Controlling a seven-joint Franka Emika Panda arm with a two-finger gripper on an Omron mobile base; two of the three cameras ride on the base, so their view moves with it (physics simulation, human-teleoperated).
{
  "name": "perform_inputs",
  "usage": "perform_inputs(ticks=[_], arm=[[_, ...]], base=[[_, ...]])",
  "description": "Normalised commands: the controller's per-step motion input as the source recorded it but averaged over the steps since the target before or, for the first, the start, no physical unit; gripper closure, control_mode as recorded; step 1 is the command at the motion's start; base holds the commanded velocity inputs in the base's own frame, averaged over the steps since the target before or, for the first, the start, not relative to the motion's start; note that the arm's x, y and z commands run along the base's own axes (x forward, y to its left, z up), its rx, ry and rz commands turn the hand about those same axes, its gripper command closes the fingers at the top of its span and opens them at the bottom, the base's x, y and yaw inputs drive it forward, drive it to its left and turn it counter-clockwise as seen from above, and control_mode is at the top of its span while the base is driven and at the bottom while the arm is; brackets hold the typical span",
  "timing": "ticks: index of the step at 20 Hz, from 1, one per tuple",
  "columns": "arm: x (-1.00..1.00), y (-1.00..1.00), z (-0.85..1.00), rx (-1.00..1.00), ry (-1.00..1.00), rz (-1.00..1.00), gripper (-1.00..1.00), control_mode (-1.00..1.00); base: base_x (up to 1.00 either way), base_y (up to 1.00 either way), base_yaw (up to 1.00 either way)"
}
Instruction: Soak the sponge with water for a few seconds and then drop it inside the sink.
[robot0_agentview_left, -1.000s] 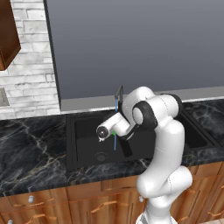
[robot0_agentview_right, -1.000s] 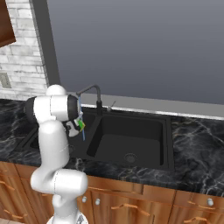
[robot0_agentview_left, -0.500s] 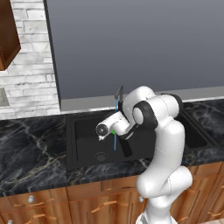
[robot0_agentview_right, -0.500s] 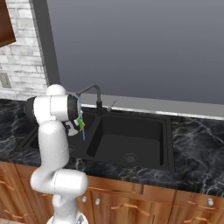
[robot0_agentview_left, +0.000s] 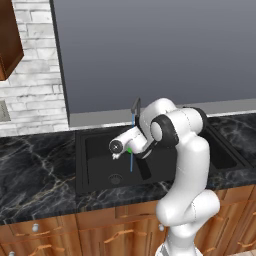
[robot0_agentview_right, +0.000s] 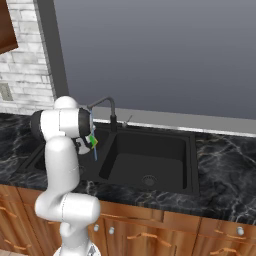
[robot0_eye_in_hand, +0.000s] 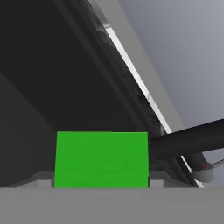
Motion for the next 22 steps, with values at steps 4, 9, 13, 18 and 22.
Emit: perform_inputs(ticks=[4, 9, 13, 18, 22], arm=[[-0.12, 0.00, 0.08, 0.00, 0.05, 0.00, 1.00, -1.00], [-0.17, 0.01, 0.32, 0.00, 0.13, 0.00, 1.00, -1.00], [-0.13, 0.04, 0.41, 0.00, 0.17, 0.01, 1.00, -1.00], [-0.13, 0.07, 0.29, 0.00, 0.13, 0.00, 1.00, -1.00], [-0.11, 0.05, 0.21, 0.00, 0.14, 0.00, 1.00, -1.00]], base=[[0.00, 0.00, 0.00], [0.00, 0.00, 0.00], [0.00, 0.00, 0.00], [0.00, 0.00, 0.00], [0.00, 0.00, 0.00]])
